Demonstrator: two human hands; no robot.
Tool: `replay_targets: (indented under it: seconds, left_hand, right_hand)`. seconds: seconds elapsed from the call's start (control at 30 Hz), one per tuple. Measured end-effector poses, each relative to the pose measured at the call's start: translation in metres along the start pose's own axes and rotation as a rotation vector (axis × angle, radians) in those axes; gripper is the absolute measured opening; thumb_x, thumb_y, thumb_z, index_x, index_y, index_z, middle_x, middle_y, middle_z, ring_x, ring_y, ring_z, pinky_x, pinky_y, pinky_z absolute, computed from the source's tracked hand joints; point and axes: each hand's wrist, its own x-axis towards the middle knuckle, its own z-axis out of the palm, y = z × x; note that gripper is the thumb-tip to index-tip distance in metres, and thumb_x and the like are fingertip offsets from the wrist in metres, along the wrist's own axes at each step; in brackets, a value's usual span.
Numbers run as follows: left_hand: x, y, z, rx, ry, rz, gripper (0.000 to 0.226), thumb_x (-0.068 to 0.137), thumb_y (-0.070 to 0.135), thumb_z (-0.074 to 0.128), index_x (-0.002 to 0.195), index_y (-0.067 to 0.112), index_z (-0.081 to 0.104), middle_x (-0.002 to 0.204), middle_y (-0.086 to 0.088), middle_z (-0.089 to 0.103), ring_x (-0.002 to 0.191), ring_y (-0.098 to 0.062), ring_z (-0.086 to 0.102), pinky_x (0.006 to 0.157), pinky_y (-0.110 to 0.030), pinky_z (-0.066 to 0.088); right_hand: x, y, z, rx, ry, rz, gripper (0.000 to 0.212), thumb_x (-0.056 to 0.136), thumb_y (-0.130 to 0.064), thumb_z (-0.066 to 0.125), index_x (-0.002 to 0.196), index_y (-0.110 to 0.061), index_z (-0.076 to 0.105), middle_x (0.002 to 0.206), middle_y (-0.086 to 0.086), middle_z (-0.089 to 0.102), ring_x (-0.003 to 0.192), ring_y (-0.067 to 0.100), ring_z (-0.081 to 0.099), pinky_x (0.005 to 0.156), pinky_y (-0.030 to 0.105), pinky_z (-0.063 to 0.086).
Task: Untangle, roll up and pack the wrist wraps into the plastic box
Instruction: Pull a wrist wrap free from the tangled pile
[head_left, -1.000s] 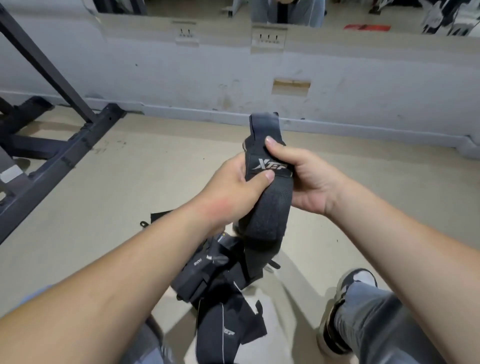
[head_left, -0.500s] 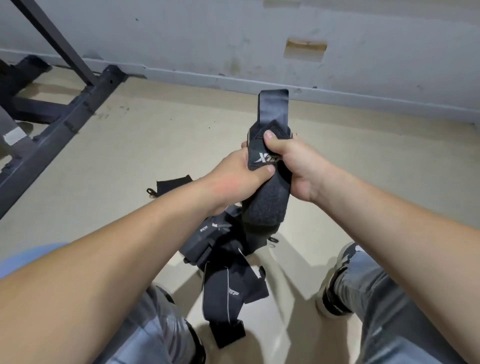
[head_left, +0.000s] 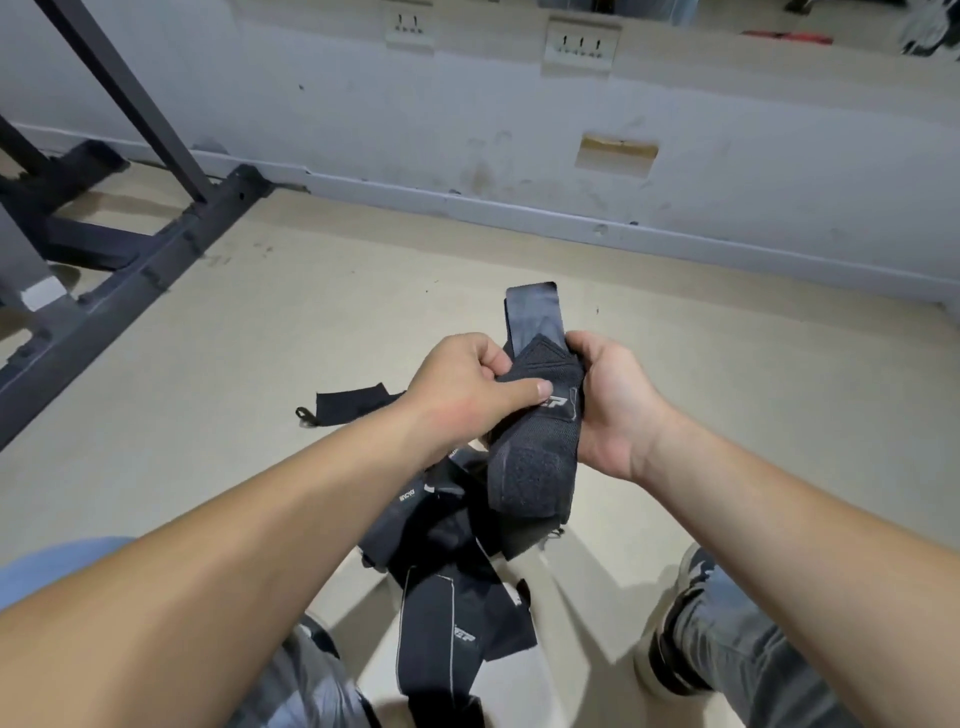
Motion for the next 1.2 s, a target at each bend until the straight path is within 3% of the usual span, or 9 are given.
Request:
replay_targets:
  seconds: [0.3,0.43,0.5,0.57,0.7,0.77,0.9,1.03,1.2]
  left_hand:
    - [0.004,-0.027,0.012,0.034,-0.266,-0.173,0.030,0.073,0.021,0.080,0.072,0.022,0.050,0.070,-0.001,0.054,0.068,-0.019,0.052,0.068,-0.034,0.043]
    - [0.010,-0.031,0.004,-0.005,-0.327,-0.328,0.037,0.078,0.016,0.077,0.059,0.023,0.046,0.069,-0.001,0.057,0.073,-0.022,0.055,0.074,-0.036,0.043]
    - [0.013,-0.034,0.002,-0.043,-0.296,-0.351,0.032,0.074,0.018,0.076,0.066,0.025,0.046,0.080,-0.006,0.055,0.078,-0.024,0.054,0.076,-0.040,0.041]
    - [0.017,-0.038,0.001,-0.139,-0.254,-0.387,0.028,0.073,0.014,0.073,0.076,0.024,0.046,0.089,-0.006,0.051,0.082,-0.026,0.047,0.076,-0.043,0.037]
    - [0.030,-0.041,-0.006,-0.222,-0.149,-0.430,0.026,0.061,0.012,0.066,0.070,0.024,0.045,0.093,-0.008,0.049,0.086,-0.029,0.042,0.075,-0.044,0.034]
    - [0.036,-0.041,-0.010,-0.193,-0.110,-0.443,0.023,0.056,0.011,0.063,0.066,0.024,0.047,0.093,-0.012,0.060,0.083,-0.031,0.051,0.073,-0.043,0.038]
    - [0.035,-0.049,-0.014,0.120,-0.070,-0.331,0.016,0.067,0.015,0.057,0.075,0.022,0.045,0.086,-0.025,0.068,0.074,-0.032,0.063,0.065,-0.036,0.043]
    - [0.031,-0.065,-0.023,0.362,-0.037,-0.212,0.021,0.085,0.006,0.057,0.083,0.020,0.042,0.081,-0.002,0.052,0.072,-0.024,0.043,0.059,-0.029,0.035]
    - [0.028,-0.068,-0.047,0.387,0.259,0.003,0.016,0.100,0.016,0.054,0.094,0.017,0.039,0.076,0.004,0.047,0.068,-0.021,0.043,0.060,-0.035,0.035]
  right_hand:
    - [0.032,0.050,-0.041,-0.149,0.216,0.015,0.055,0.112,-0.052,0.036,0.123,-0.012,0.073,0.108,0.012,0.079,0.086,0.024,0.078,0.073,0.035,0.064]
    - [0.056,0.076,-0.061,-0.333,0.481,-0.046,0.044,0.112,-0.040,0.042,0.079,-0.016,0.060,0.072,0.007,0.062,0.057,0.022,0.056,0.058,0.028,0.046]
    - [0.059,0.083,-0.064,-0.306,0.416,-0.015,0.052,0.112,-0.050,0.033,0.075,-0.020,0.052,0.061,0.001,0.057,0.052,0.019,0.048,0.058,0.030,0.041]
    - [0.060,0.085,-0.059,-0.226,0.194,0.039,0.064,0.111,-0.059,0.028,0.088,-0.014,0.067,0.073,0.005,0.072,0.065,0.023,0.067,0.071,0.036,0.053]
    - [0.078,0.091,-0.069,-0.282,-0.009,-0.002,0.028,0.102,-0.022,0.057,0.116,-0.009,0.077,0.114,0.015,0.070,0.097,0.037,0.060,0.086,0.041,0.047]
    - [0.089,0.102,-0.079,-0.528,0.068,-0.005,0.020,0.097,-0.013,0.063,0.109,-0.013,0.080,0.101,0.014,0.067,0.086,0.033,0.050,0.075,0.035,0.041]
    - [0.106,0.115,-0.098,-0.729,0.607,-0.107,0.024,0.097,-0.005,0.048,0.097,-0.017,0.068,0.096,0.002,0.071,0.091,0.025,0.065,0.072,0.031,0.052]
    - [0.113,0.139,-0.098,-0.916,0.563,-0.041,0.044,0.097,-0.012,0.047,0.139,-0.018,0.059,0.133,0.001,0.063,0.122,0.025,0.060,0.106,0.040,0.050]
    - [0.096,0.217,-0.069,-0.851,0.614,0.165,0.016,0.075,-0.023,0.051,0.088,-0.016,0.056,0.095,0.008,0.069,0.086,0.033,0.067,0.080,0.043,0.058]
